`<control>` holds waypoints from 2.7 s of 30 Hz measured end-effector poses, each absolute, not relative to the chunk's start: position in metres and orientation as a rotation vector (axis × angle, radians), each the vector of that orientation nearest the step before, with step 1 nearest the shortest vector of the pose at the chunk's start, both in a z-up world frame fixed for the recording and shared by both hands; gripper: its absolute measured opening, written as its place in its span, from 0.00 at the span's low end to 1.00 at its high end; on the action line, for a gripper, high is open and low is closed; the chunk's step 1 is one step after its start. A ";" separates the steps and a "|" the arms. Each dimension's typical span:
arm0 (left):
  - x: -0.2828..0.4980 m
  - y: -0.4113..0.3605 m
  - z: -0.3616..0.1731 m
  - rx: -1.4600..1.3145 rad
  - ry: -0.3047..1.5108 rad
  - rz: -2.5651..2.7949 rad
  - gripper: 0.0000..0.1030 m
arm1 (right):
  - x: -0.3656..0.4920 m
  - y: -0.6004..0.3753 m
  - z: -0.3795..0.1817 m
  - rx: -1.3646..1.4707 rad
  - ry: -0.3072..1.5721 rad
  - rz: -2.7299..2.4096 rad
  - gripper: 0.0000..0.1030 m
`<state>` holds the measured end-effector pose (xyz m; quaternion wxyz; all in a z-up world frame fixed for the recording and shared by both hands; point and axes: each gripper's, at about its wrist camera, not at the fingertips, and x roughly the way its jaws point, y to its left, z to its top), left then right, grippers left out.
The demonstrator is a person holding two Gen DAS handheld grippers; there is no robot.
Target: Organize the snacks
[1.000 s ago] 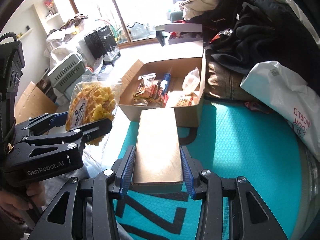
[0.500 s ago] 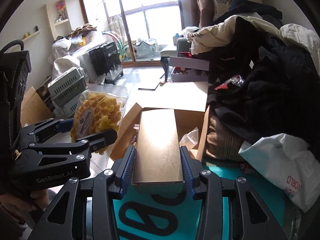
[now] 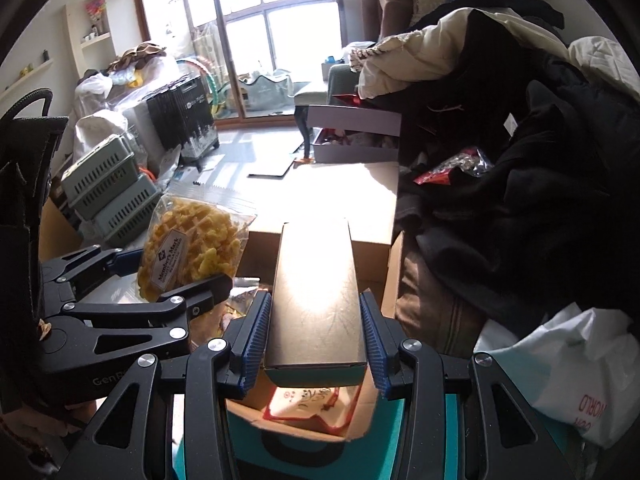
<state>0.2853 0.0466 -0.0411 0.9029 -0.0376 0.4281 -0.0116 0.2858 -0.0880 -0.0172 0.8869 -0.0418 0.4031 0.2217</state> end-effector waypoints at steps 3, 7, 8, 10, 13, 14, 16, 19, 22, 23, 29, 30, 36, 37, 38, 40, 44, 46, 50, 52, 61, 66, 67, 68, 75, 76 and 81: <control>0.294 0.048 -0.054 -0.079 0.911 -0.022 0.69 | 0.296 -0.086 -0.030 -0.096 0.861 0.444 0.42; 0.304 0.046 -0.072 -0.064 0.947 -0.024 0.69 | 0.304 -0.082 -0.044 -0.126 0.889 0.426 0.42; 0.305 0.046 -0.076 -0.060 0.956 -0.020 0.69 | 0.305 -0.081 -0.048 -0.138 0.897 0.418 0.42; 0.309 0.045 -0.084 -0.056 0.974 -0.021 0.69 | 0.308 -0.080 -0.055 -0.151 0.915 0.409 0.42; 0.311 0.043 -0.094 -0.044 1.000 -0.015 0.69 | 0.312 -0.080 -0.066 -0.152 0.948 0.398 0.42; 0.311 0.042 -0.097 -0.038 1.010 -0.012 0.69 | 0.312 -0.080 -0.069 -0.155 0.954 0.395 0.42; 0.313 0.040 -0.102 -0.025 1.030 -0.003 0.69 | 0.312 -0.080 -0.075 -0.157 0.968 0.389 0.42; 0.315 0.037 -0.108 -0.008 1.059 0.011 0.69 | 0.314 -0.080 -0.082 -0.156 0.997 0.376 0.42; 0.315 0.036 -0.111 0.003 1.086 0.021 0.69 | 0.313 -0.080 -0.085 -0.160 1.013 0.365 0.44; 0.315 0.035 -0.111 0.005 1.094 0.029 0.69 | 0.313 -0.081 -0.085 -0.161 1.014 0.359 0.44; 0.314 0.036 -0.105 0.005 1.113 0.052 0.69 | 0.309 -0.083 -0.079 -0.186 1.023 0.326 0.44; 0.315 0.034 -0.104 0.011 1.123 0.055 0.70 | 0.308 -0.084 -0.078 -0.190 1.024 0.322 0.44; 0.311 0.030 -0.087 0.022 1.117 0.078 0.71 | 0.301 -0.090 -0.062 -0.191 1.015 0.314 0.46; 0.309 0.029 -0.081 0.026 1.102 0.083 0.71 | 0.299 -0.091 -0.058 -0.191 1.010 0.315 0.47; 0.307 0.028 -0.074 0.030 1.088 0.086 0.71 | 0.297 -0.093 -0.054 -0.191 1.004 0.315 0.47; 0.304 0.025 -0.060 0.031 1.064 0.085 0.71 | 0.294 -0.096 -0.045 -0.192 0.992 0.316 0.47; 0.296 0.022 -0.030 0.016 1.010 0.084 0.71 | 0.286 -0.101 -0.021 -0.183 0.955 0.320 0.47; 0.288 0.022 -0.014 0.002 0.986 0.082 0.71 | 0.281 -0.103 -0.007 -0.181 0.929 0.323 0.47; 0.272 0.023 0.015 -0.014 0.935 0.078 0.71 | 0.267 -0.108 0.024 -0.175 0.873 0.330 0.47; 0.262 0.023 0.029 -0.021 0.907 0.077 0.71 | 0.259 -0.110 0.038 -0.170 0.844 0.337 0.48; 0.209 0.023 0.084 -0.038 0.787 0.059 0.71 | 0.209 -0.117 0.094 -0.151 0.734 0.356 0.53; 0.175 0.024 0.103 -0.053 0.745 0.049 0.71 | 0.181 -0.120 0.114 -0.144 0.691 0.364 0.57; 0.169 0.025 0.105 -0.057 0.738 0.050 0.71 | 0.175 -0.120 0.117 -0.145 0.685 0.365 0.57; 0.161 0.025 0.108 -0.060 0.732 0.051 0.71 | 0.170 -0.120 0.118 -0.145 0.679 0.366 0.59; 0.123 0.029 0.106 -0.086 0.715 0.054 0.72 | 0.131 -0.119 0.121 -0.143 0.662 0.368 0.66; 0.119 0.029 0.104 -0.090 0.716 0.057 0.72 | 0.126 -0.120 0.121 -0.141 0.664 0.370 0.67; 0.097 0.031 0.094 -0.098 0.710 0.086 0.72 | 0.106 -0.119 0.111 -0.131 0.679 0.369 0.68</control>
